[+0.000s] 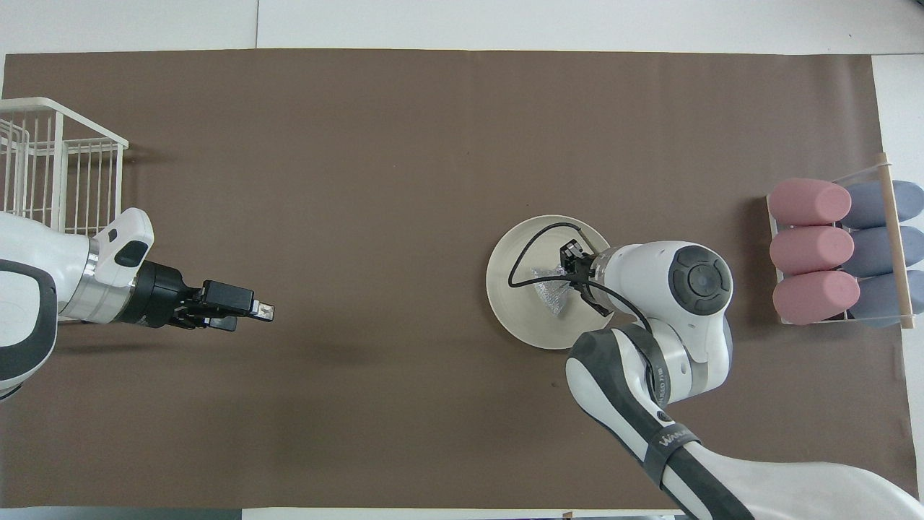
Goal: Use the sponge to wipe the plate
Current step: 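Rub the clear sponge over the white plate with the right gripper, then carry the sponge from the plate toward the left gripper with the right gripper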
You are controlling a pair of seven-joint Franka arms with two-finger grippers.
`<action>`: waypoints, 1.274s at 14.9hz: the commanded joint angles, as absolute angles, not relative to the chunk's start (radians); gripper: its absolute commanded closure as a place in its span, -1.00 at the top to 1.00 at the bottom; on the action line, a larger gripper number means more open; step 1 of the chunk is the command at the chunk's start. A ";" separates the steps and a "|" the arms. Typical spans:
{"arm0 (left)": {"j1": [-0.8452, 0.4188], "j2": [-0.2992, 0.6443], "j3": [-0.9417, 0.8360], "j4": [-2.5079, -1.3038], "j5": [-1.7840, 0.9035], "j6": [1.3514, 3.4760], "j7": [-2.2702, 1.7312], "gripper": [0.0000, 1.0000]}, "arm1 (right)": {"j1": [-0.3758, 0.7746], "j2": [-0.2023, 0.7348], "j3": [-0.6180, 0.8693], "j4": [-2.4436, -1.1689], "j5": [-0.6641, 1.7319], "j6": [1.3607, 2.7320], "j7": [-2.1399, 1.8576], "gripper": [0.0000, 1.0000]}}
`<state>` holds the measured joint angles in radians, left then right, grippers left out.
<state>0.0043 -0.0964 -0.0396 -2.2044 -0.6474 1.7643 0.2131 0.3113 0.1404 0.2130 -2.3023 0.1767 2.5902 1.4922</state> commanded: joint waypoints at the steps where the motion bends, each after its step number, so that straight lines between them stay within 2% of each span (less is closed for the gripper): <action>1: -0.009 -0.092 -0.034 -2.192 -0.626 1.775 0.192 1.00 | 0.304 0.146 0.215 -2.303 0.164 2.597 1.520 -1.00; 3: -0.009 -0.092 -0.034 -2.192 -0.626 1.776 0.192 1.00 | 0.305 0.111 0.216 -2.269 0.166 2.562 1.563 -1.00; 7: -0.017 -0.092 -0.035 -2.194 -0.621 1.786 0.193 1.00 | 0.339 0.080 0.225 -2.071 0.166 2.297 1.751 -1.00; 11: -0.031 -0.095 -0.037 -2.192 -0.620 1.801 0.198 1.00 | 0.399 0.090 0.227 -1.947 0.164 2.225 1.980 -1.00; 13: -0.031 -0.098 -0.037 -2.194 -0.754 1.795 0.215 1.00 | 0.440 0.106 0.226 -1.870 0.141 2.156 2.104 -1.00; 16: -0.032 -0.100 -0.037 -2.203 -0.929 1.770 0.291 1.00 | 0.506 0.161 0.227 -1.657 0.007 1.923 2.224 -1.00; 19: -0.029 -0.091 -0.035 -2.203 -1.090 1.685 0.373 1.00 | 0.515 0.160 0.227 -1.632 -0.015 1.888 2.233 -1.00</action>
